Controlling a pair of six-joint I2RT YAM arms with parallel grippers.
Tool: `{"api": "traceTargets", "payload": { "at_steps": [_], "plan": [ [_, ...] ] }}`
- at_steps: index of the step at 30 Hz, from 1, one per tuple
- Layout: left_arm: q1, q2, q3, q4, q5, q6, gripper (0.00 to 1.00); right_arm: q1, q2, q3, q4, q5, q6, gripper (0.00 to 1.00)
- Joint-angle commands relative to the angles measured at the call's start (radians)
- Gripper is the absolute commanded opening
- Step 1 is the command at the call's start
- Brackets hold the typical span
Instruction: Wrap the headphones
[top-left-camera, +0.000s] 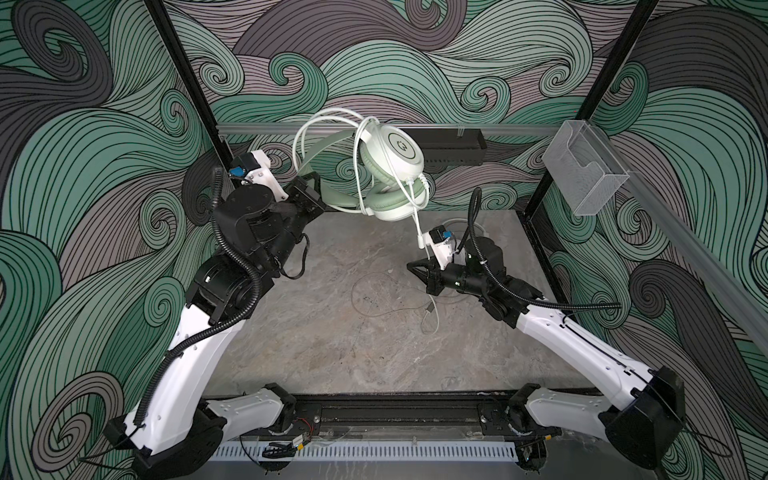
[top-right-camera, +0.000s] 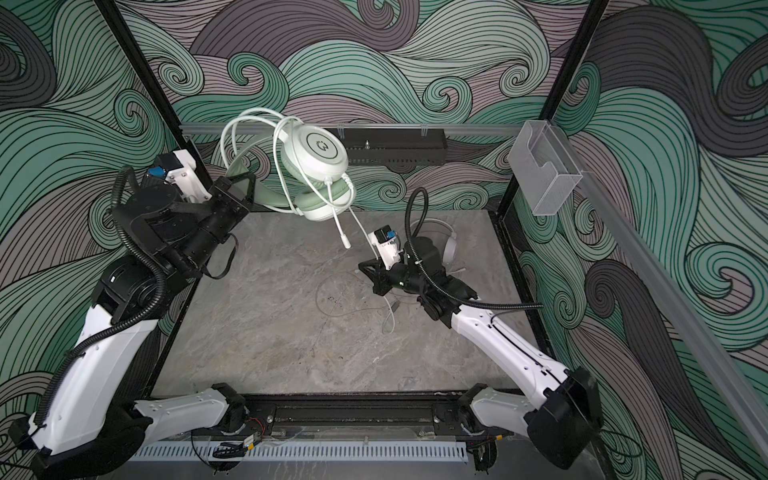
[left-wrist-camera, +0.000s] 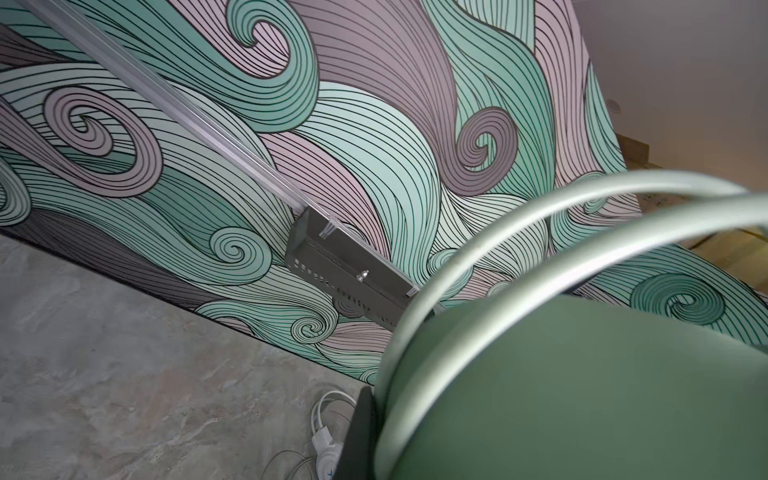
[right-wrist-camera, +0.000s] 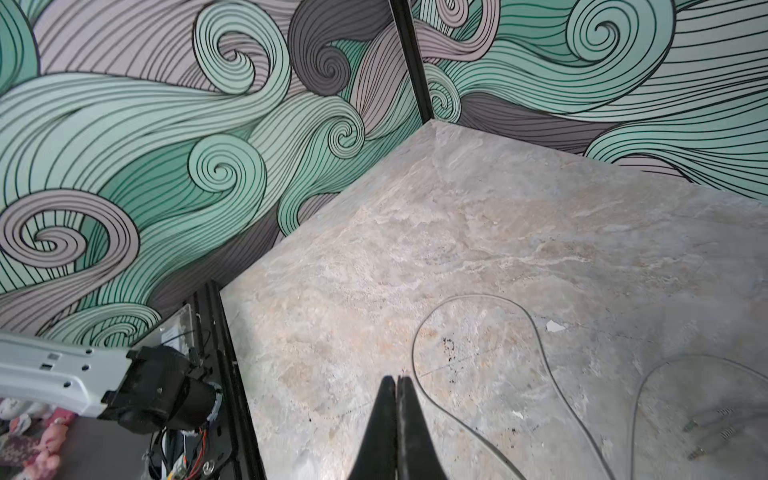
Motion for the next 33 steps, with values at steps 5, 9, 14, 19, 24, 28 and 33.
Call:
{"api": "traceTargets", "payload": {
  "at_steps": [5, 9, 14, 19, 24, 28, 33],
  "plan": [
    [0.099, 0.048, 0.06, 0.102, 0.011, -0.304, 0.0, 0.118, 0.012, 0.019, -0.2, 0.186, -0.133, 0.0],
    [0.138, 0.071, 0.017, 0.117, 0.064, -0.428, 0.0, 0.173, 0.055, 0.063, -0.229, 0.271, -0.175, 0.0],
    [0.156, 0.084, -0.022, 0.12, 0.078, -0.49, 0.0, 0.215, 0.09, 0.082, -0.249, 0.319, -0.204, 0.0],
    [0.175, 0.097, -0.076, 0.13, 0.065, -0.543, 0.0, 0.273, 0.093, 0.093, -0.24, 0.323, -0.237, 0.0],
    [0.185, 0.13, -0.1, 0.136, 0.036, -0.571, 0.0, 0.32, 0.104, 0.114, -0.248, 0.331, -0.256, 0.0],
    [0.185, 0.172, -0.064, 0.1, 0.016, -0.534, 0.0, 0.347, 0.118, 0.142, -0.267, 0.347, -0.277, 0.0],
    [0.183, 0.184, -0.094, 0.068, -0.047, -0.411, 0.0, 0.374, 0.119, 0.203, -0.305, 0.37, -0.306, 0.0]
  ]
}}
